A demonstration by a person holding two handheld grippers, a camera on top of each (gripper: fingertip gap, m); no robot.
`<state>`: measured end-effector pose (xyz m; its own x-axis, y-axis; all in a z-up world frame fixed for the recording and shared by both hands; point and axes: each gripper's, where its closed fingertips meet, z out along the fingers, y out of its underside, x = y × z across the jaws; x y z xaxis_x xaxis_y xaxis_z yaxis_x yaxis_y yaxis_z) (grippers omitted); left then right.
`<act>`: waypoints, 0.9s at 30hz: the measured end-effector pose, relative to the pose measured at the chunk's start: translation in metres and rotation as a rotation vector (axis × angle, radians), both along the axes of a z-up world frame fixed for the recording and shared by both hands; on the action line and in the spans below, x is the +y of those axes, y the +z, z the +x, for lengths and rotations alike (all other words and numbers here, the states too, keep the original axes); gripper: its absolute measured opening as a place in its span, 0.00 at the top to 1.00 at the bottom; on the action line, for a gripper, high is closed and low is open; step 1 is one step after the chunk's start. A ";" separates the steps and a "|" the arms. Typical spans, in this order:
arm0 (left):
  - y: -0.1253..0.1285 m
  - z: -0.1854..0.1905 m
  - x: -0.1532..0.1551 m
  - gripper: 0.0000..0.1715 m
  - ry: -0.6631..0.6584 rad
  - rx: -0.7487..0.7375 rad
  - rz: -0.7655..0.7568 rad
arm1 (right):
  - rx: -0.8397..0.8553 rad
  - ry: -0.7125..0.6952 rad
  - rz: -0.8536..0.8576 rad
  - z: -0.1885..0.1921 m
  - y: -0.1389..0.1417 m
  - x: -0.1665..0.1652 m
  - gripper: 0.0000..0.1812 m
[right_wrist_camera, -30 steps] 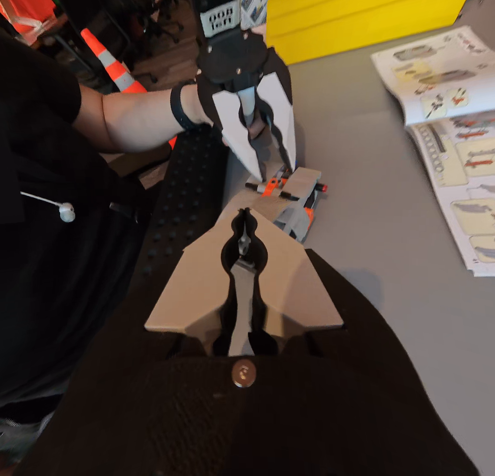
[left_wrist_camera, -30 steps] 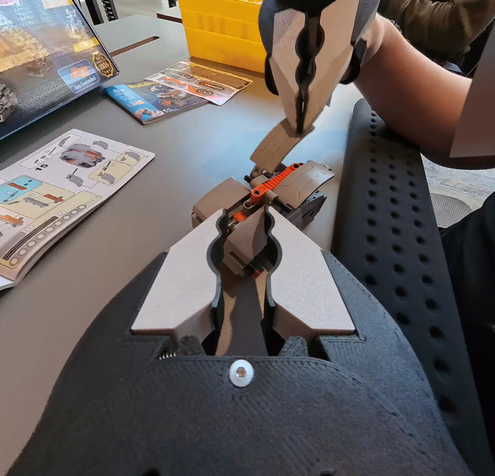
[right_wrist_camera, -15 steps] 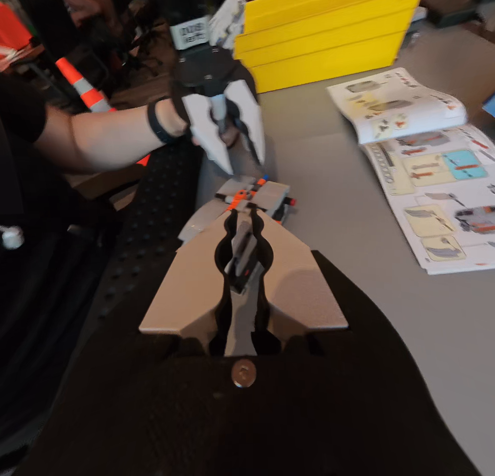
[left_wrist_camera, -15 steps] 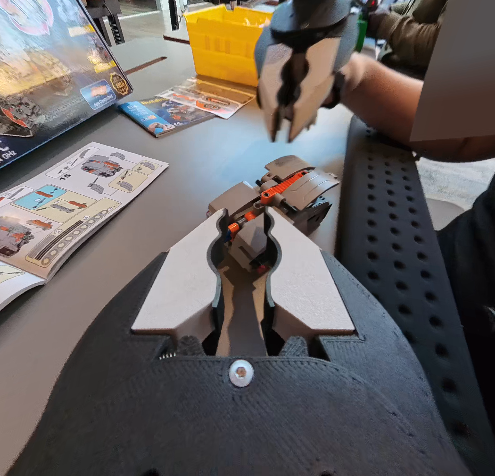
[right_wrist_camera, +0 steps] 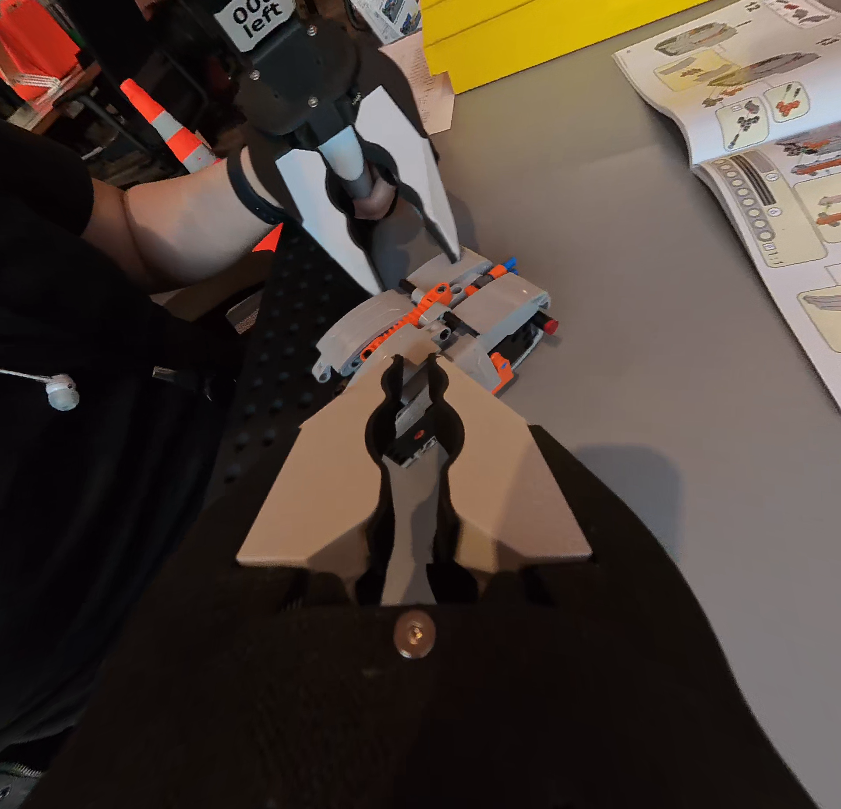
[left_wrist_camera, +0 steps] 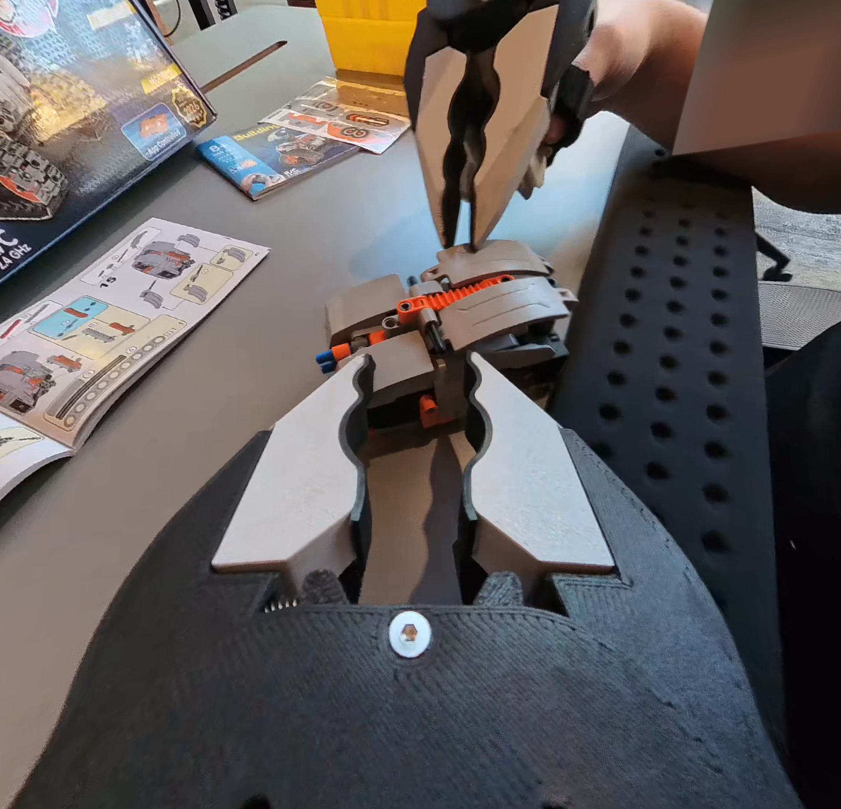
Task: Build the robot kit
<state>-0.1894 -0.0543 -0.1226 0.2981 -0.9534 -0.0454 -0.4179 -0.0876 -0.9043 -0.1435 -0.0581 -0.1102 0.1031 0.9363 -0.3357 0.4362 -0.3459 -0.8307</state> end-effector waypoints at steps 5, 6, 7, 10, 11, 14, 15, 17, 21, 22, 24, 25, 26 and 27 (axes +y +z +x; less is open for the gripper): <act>-0.003 -0.010 0.012 0.80 0.033 -0.014 -0.010 | -0.004 -0.003 0.007 0.000 0.000 -0.006 0.91; -0.003 -0.014 0.016 0.77 0.052 -0.016 -0.025 | -0.009 0.008 0.000 0.001 -0.002 -0.009 0.91; -0.004 -0.018 0.018 0.76 0.079 -0.019 -0.050 | -0.007 0.025 -0.012 0.000 -0.003 -0.013 0.92; 0.003 -0.025 0.017 0.81 0.116 -0.046 -0.049 | -0.007 0.046 0.000 0.000 -0.005 -0.020 0.91; 0.008 -0.026 0.015 0.81 0.128 -0.049 -0.022 | -0.011 0.051 0.031 0.001 -0.005 -0.021 0.91; 0.020 -0.023 0.006 0.82 0.131 -0.040 0.022 | -0.038 0.073 0.140 0.005 -0.005 -0.024 0.87; 0.023 -0.020 0.002 0.82 0.116 -0.038 0.022 | -0.042 0.078 0.181 0.006 -0.005 -0.024 0.85; 0.025 -0.015 -0.007 0.80 0.096 -0.030 -0.019 | -0.029 0.092 0.270 0.005 -0.002 -0.026 0.83; 0.034 -0.001 -0.024 0.76 0.089 -0.111 -0.141 | 0.017 0.108 0.505 0.005 0.008 -0.029 0.72; 0.033 0.003 -0.029 0.73 0.092 -0.120 -0.156 | 0.015 0.114 0.525 0.007 0.007 -0.030 0.71; 0.029 0.009 -0.035 0.69 0.101 -0.113 -0.139 | 0.031 0.117 0.506 0.009 0.005 -0.032 0.67; 0.027 0.012 -0.036 0.66 0.104 -0.106 -0.117 | 0.039 0.120 0.484 0.010 0.003 -0.033 0.64; 0.025 0.014 -0.037 0.64 0.108 -0.101 -0.099 | 0.039 0.121 0.480 0.011 0.002 -0.034 0.61; 0.024 0.016 -0.036 0.63 0.107 -0.103 -0.088 | 0.035 0.122 0.500 0.011 0.001 -0.034 0.60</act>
<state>-0.1739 -0.0904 -0.0985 0.3966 -0.9151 0.0732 -0.3078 -0.2076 -0.9285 -0.1329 -0.0916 -0.1091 -0.0205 0.9877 0.1551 0.4180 0.1494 -0.8961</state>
